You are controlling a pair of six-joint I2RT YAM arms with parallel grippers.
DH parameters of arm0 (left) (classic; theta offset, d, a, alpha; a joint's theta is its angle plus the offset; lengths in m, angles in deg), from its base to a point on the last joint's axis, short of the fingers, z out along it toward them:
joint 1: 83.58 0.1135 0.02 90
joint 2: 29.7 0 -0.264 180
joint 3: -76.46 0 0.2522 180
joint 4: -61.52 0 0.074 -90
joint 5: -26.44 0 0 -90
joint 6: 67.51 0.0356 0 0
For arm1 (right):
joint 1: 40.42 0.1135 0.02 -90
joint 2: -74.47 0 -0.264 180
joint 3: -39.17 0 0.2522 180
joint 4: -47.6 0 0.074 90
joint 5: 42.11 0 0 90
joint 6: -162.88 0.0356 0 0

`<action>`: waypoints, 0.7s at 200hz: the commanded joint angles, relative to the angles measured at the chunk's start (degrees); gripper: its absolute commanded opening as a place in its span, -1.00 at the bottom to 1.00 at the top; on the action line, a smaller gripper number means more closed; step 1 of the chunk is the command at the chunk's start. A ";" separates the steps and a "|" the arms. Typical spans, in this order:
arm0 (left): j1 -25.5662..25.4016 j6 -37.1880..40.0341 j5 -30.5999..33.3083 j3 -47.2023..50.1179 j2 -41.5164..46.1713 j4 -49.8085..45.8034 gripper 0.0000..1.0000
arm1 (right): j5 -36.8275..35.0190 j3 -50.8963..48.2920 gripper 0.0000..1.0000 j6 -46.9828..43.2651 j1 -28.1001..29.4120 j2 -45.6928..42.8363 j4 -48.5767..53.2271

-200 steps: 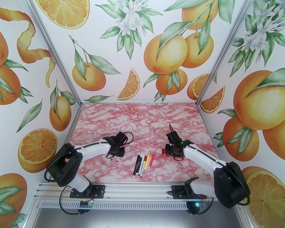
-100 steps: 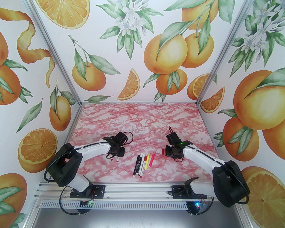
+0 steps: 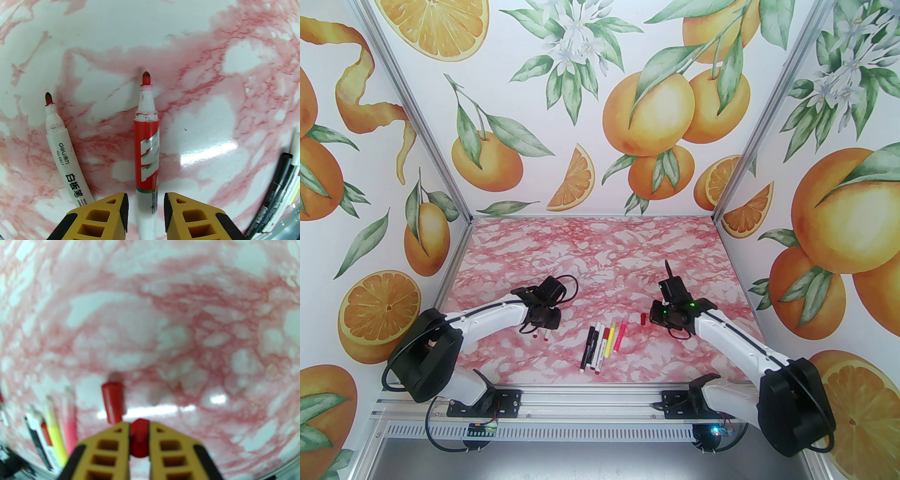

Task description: Open the pen caps

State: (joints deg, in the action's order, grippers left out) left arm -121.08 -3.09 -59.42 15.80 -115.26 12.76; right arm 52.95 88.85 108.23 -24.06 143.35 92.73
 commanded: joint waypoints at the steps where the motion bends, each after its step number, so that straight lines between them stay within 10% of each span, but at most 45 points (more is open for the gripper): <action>1: 0.33 -0.77 -1.78 -2.03 3.90 -0.69 -0.33 | 7.85 -1.36 -0.70 1.70 -2.89 0.03 -6.61; 140: 0.27 0.04 -7.97 -2.70 4.11 2.30 -0.28 | 22.39 -5.51 -0.49 0.26 -14.18 11.40 -16.26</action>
State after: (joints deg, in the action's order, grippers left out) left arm -120.99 -2.67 -65.06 12.68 -110.45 12.82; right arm 74.89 84.74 109.28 -37.35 153.89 77.26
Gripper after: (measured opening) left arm 0.364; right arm 0.216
